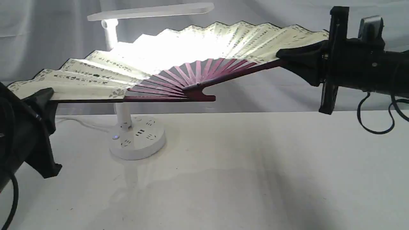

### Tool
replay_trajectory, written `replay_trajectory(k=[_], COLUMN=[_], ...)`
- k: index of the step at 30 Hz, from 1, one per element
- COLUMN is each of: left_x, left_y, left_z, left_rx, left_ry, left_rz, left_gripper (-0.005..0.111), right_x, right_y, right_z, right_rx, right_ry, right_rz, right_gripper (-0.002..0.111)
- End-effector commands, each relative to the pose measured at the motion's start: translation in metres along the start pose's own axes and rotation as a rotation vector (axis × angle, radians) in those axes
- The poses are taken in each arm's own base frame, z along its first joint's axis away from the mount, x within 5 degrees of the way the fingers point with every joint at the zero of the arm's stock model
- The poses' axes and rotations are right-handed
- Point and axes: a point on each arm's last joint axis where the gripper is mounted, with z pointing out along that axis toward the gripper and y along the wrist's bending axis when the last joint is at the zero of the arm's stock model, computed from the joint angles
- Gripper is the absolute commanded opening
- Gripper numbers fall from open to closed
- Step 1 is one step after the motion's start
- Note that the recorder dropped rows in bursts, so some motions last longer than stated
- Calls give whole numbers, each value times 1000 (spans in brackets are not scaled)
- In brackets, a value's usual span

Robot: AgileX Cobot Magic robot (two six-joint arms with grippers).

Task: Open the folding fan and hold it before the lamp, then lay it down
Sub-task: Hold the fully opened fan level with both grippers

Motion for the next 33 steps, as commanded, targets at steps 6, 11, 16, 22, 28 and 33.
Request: replay_trajectory(k=[6, 11, 16, 22, 28, 33], left_x=[-5, -5, -5, -5, -5, -2], left_y=[-20, -20, -20, -20, -20, -15], left_z=[-1, -1, -1, -1, -1, 0], left_rx=[130, 130, 130, 130, 130, 78], left_ry=[-59, -59, -59, -59, -59, -24], left_rz=[-128, -130, -130, -130, -130, -107], left_gripper=[0, 0, 0, 0, 0, 0], right_x=[-4, -4, -4, -4, -4, -3], right_y=[-4, -4, -4, -4, -4, -9], right_z=[-3, -3, -3, -3, -3, -3], right_rx=[50, 50, 50, 50, 50, 85], right_ry=[-30, -30, -30, -30, -30, -23], right_rz=[-58, -58, -58, -58, -58, -51], right_gripper=[0, 0, 0, 0, 0, 0])
